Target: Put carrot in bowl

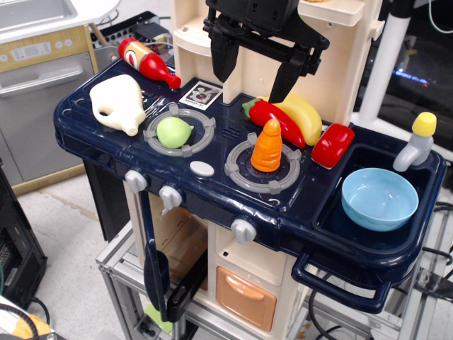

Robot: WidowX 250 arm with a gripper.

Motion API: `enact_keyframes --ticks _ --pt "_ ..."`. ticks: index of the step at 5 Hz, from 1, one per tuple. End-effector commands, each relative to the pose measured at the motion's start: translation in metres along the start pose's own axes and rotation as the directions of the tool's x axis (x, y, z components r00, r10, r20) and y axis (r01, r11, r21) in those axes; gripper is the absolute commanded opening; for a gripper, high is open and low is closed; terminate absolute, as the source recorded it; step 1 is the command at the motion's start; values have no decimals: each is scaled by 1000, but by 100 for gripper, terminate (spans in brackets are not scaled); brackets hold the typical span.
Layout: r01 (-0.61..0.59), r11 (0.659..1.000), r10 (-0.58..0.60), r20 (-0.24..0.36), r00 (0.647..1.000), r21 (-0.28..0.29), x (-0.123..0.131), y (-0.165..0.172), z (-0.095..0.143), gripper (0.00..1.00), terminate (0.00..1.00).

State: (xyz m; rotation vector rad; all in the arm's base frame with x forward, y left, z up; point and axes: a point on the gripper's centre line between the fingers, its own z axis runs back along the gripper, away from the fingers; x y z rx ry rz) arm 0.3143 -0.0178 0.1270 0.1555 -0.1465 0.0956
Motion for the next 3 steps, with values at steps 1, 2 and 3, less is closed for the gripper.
enact_keyframes --ticks 1,2,3 --pt "55 997 -52 61 997 -49 8 -8 -14 100 0" --pt "68 995 -61 86 994 -77 10 -9 -32 100 0" --pt "59 993 -47 110 993 -103 12 -16 -45 100 0"
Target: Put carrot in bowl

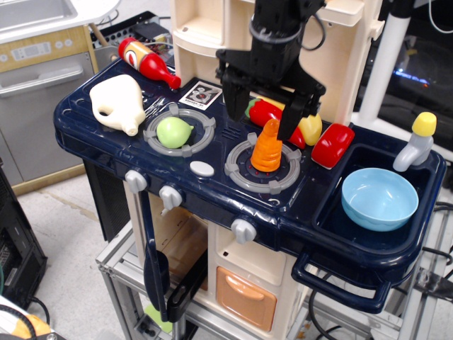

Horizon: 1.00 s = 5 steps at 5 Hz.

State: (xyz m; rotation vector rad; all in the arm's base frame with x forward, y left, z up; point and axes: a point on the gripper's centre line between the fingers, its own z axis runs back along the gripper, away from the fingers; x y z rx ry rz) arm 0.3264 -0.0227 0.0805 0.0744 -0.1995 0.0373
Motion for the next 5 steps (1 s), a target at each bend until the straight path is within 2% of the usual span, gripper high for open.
enact_keyframes --ticks 1,2,4,5 --pt "31 999 -29 75 997 -30 13 0 -12 100 0" --pt "4 1000 -2 70 998 -25 14 -2 -16 0 0" --pt "-74 996 75 28 997 -48 15 -13 -7 0 0" --pt "-149 988 148 -19 989 -48 19 -32 10 0 0"
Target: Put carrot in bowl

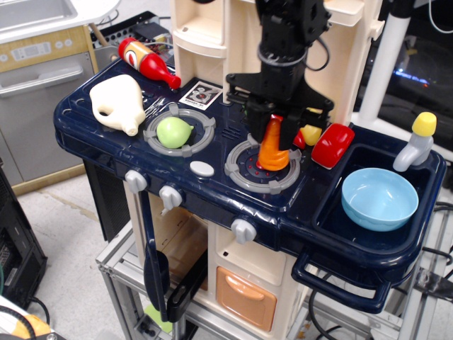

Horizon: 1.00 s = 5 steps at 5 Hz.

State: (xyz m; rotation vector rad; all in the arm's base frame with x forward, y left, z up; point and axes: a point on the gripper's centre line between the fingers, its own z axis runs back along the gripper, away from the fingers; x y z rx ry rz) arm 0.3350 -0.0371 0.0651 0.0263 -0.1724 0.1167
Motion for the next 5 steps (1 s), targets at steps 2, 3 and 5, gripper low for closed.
enact_keyframes --ticks 2,3,5 --pt "-160 986 163 -62 985 57 9 -66 53 0 0" --pt "-173 981 177 -34 984 88 3 -81 50 0 0" --pt "-84 984 92 -43 995 157 2 -84 52 0 0"
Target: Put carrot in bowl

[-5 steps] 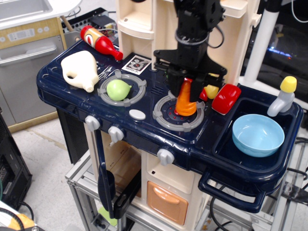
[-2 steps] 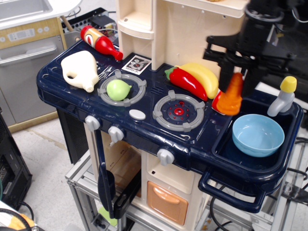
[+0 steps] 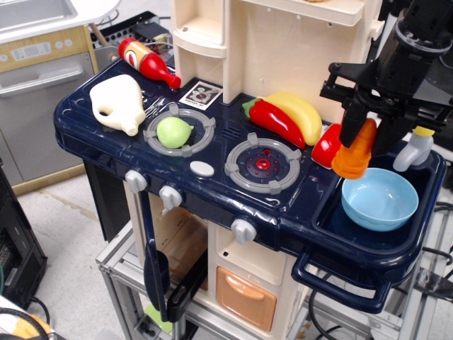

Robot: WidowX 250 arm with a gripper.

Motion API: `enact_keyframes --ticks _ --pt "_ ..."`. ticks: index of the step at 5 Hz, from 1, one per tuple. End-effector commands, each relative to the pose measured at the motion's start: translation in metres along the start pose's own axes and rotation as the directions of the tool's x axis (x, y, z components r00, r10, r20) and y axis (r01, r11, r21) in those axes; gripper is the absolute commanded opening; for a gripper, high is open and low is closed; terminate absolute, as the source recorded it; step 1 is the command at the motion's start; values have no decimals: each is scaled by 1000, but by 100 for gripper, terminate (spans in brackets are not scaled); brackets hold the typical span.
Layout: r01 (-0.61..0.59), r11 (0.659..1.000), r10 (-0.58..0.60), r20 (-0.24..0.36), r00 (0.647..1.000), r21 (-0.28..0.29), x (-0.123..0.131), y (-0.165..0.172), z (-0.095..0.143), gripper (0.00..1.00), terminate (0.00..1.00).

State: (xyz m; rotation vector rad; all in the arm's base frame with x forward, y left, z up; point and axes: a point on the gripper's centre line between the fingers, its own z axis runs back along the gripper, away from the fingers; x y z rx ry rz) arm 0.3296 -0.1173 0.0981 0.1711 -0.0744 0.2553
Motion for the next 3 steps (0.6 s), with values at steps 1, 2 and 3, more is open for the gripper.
enact_keyframes --ticks 1,2,3 --pt "93 994 -94 19 995 51 11 -4 22 100 0" --pt "102 989 -105 18 994 105 10 -8 27 100 0" --pt "102 989 -105 18 994 105 10 -8 27 100 100"
